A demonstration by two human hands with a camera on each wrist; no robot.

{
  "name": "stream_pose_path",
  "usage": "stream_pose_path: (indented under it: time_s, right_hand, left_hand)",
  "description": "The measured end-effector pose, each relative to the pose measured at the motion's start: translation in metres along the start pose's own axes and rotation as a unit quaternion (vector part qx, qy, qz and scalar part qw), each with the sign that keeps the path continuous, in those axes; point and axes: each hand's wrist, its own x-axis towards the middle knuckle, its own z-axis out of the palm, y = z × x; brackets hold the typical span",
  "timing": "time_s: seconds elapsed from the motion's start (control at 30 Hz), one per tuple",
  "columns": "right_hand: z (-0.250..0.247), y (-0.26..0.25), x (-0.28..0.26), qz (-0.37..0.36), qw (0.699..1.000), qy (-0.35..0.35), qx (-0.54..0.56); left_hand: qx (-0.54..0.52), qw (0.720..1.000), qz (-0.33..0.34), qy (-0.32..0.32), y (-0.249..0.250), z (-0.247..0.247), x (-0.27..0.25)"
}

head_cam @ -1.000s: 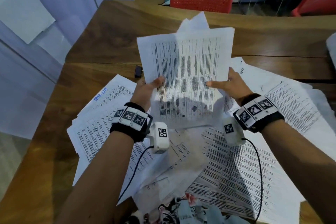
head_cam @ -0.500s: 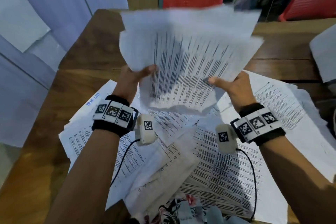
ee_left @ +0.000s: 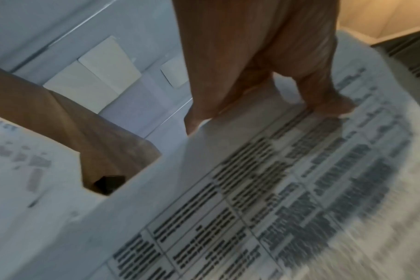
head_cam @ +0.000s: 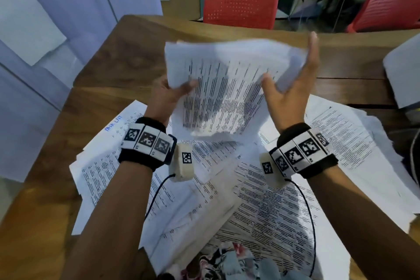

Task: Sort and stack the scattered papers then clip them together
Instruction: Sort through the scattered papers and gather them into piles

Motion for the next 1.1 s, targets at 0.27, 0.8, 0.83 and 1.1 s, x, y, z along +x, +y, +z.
stream_pose_path:
  time_s: [0.27, 0.8, 0.83, 1.1]
  right_hand:
    - [0.013, -0.01, 0.0, 0.115, 0.988, -0.042, 0.092]
    - [0.041, 0.045, -0.043, 0.335, 0.914, -0.229, 0.002]
    - [0.044, 0.046, -0.037, 0.333, 0.915, -0.227, -0.001]
    - [0.082, 0.083, -0.019, 0.321, 0.843, -0.384, -0.195]
  left_hand:
    - [-0.013, 0.998, -0.043, 0.042, -0.023, 0.004, -0.022]
    - [0.028, 0.986, -0.14, 0.088, -0.053, -0.008, -0.023]
    - [0.059, 0.979, -0.157, 0.118, -0.055, -0.009, -0.02]
    - [0.268, 0.822, -0.478, 0.152, -0.105, -0.028, -0.018]
